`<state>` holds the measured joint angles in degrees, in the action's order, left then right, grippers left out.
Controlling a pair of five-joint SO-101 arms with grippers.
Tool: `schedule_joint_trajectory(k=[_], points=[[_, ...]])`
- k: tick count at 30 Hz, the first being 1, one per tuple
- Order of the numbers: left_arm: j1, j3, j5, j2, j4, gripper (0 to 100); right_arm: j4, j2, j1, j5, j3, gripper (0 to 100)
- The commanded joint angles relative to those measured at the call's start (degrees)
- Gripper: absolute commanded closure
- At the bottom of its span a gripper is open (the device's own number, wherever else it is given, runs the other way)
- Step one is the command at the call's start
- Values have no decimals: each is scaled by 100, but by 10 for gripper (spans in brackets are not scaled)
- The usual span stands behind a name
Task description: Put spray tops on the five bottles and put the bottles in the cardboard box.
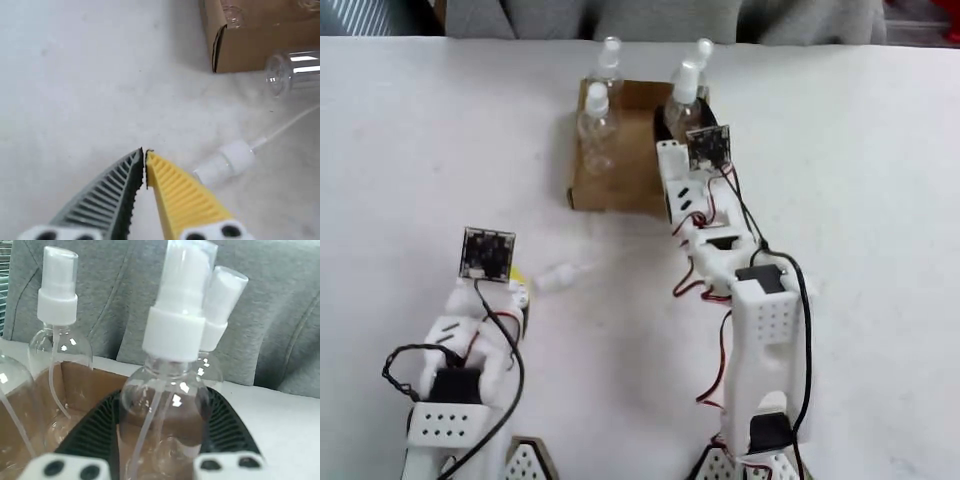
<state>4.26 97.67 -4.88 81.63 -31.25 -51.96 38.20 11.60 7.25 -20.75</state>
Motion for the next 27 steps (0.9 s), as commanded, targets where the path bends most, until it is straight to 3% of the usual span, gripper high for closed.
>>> schedule_joint_trajectory(k=[1, 15, 21, 27], points=[[48, -35, -35, 57, 141, 980, -92, 66, -31, 70, 299, 982], [48, -35, -35, 57, 132, 980, -101, 365, -57, 79, 510, 976], [48, -35, -35, 57, 132, 980, -84, 356, -22, 79, 431, 835], [48, -35, -35, 57, 141, 980, -101, -92, -22, 35, 9, 819]])
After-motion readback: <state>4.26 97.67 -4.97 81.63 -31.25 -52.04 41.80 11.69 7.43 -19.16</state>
